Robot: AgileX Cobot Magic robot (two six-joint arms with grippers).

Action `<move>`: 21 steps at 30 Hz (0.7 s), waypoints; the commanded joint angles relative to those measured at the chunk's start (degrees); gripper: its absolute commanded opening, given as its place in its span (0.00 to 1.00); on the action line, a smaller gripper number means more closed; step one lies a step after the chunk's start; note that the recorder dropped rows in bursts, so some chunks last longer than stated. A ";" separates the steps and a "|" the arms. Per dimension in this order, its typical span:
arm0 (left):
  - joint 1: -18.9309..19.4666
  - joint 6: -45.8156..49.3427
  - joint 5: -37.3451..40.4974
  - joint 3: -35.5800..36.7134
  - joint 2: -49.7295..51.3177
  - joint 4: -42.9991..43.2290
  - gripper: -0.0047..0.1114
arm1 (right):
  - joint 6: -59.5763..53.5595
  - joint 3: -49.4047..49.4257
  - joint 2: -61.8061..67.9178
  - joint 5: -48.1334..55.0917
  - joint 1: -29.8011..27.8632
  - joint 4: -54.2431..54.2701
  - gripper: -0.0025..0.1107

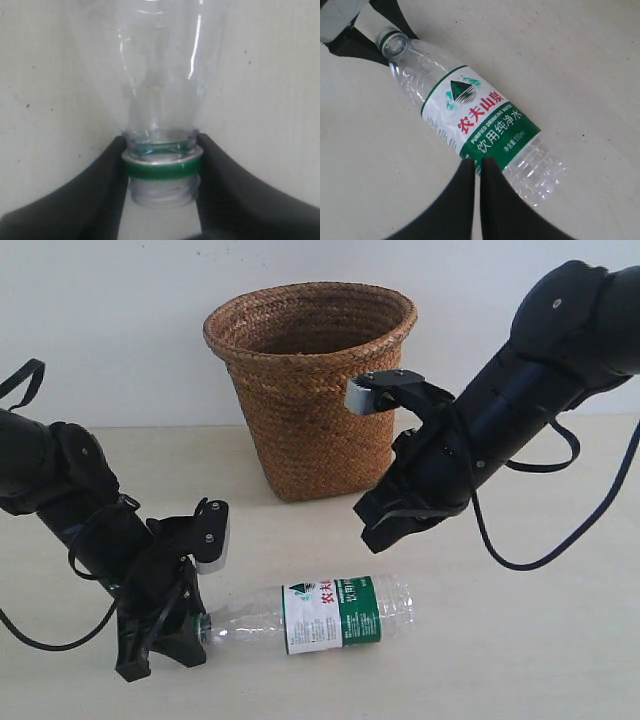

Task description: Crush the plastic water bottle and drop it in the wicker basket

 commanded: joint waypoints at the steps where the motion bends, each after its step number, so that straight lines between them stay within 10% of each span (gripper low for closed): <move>1: -0.33 -0.57 1.17 -0.28 0.04 -0.51 0.08 | -0.14 -0.45 0.88 0.21 0.05 0.46 0.02; 21: -0.33 -2.31 2.59 -0.28 0.04 -0.38 0.08 | -1.96 -4.26 11.51 -0.34 4.99 7.20 0.02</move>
